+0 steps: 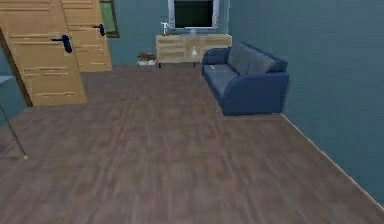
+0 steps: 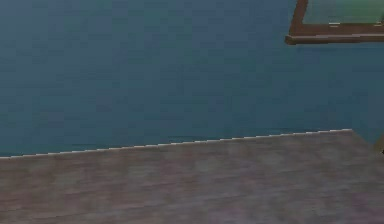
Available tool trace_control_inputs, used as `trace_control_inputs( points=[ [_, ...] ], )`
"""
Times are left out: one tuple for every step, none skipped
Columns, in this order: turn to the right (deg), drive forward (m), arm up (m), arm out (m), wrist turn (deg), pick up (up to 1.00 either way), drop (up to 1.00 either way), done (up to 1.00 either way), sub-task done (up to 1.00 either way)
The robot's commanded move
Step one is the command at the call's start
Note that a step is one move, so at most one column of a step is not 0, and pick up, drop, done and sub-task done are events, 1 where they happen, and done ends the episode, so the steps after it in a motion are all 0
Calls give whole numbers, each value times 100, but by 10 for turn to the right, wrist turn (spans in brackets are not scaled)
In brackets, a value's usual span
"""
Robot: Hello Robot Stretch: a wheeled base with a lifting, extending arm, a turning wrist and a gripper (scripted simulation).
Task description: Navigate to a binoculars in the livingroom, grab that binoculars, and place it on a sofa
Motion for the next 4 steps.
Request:
trace_control_inputs(
  points=[
    [-450, 0, 0, 0, 0, 0, 0, 0, 0],
    [-60, 0, 0, 0, 0, 0, 0, 0, 0],
    [0, 100, 0, 0, 0, 0, 0, 0, 0],
    [-90, 0, 0, 0, 0, 0, 0, 0, 0]
  ],
)
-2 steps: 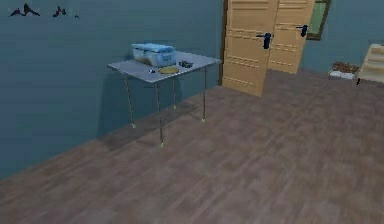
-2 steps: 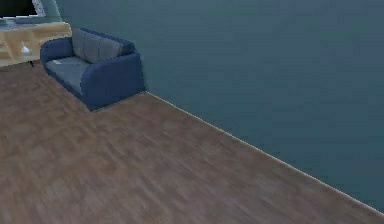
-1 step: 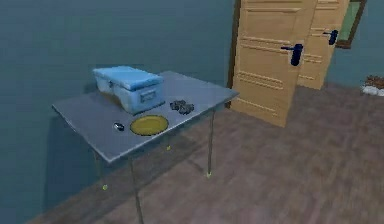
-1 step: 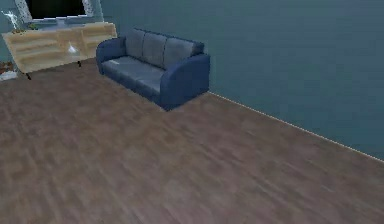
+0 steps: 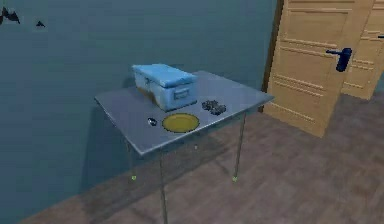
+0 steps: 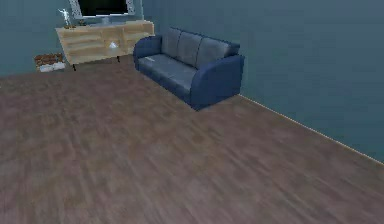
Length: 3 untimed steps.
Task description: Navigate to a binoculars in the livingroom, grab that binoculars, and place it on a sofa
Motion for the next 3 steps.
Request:
trace_control_inputs(
  points=[
    [0, 15, 0, 0, 0, 0, 0, 0, 0],
    [-450, 0, 0, 0, 0, 0, 0, 0, 0],
    [-330, 0, 0, 0, 0, 0, 0, 0, 0]
  ],
)
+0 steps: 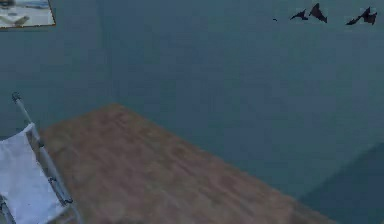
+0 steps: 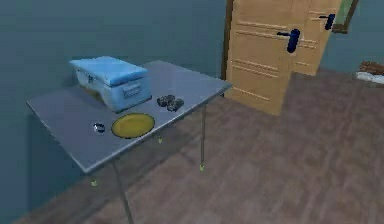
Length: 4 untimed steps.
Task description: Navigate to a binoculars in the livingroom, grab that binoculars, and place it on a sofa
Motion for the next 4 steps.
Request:
trace_control_inputs(
  points=[
    [450, 0, 0, 0, 0, 0, 0, 0, 0],
    [450, 0, 0, 0, 0, 0, 0, 0, 0],
    [300, 0, 0, 0, 0, 0, 0, 0, 0],
    [0, 55, 0, 0, 0, 0, 0, 0, 0]
  ],
)
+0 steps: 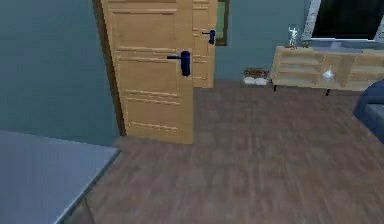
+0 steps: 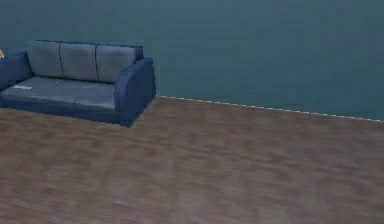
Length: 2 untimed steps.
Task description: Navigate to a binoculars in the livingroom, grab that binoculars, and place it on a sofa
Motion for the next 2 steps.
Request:
trace_control_inputs(
  points=[
    [-450, 0, 0, 0, 0, 0, 0, 0, 0],
    [-450, 0, 0, 0, 0, 0, 0, 0, 0]
  ],
)
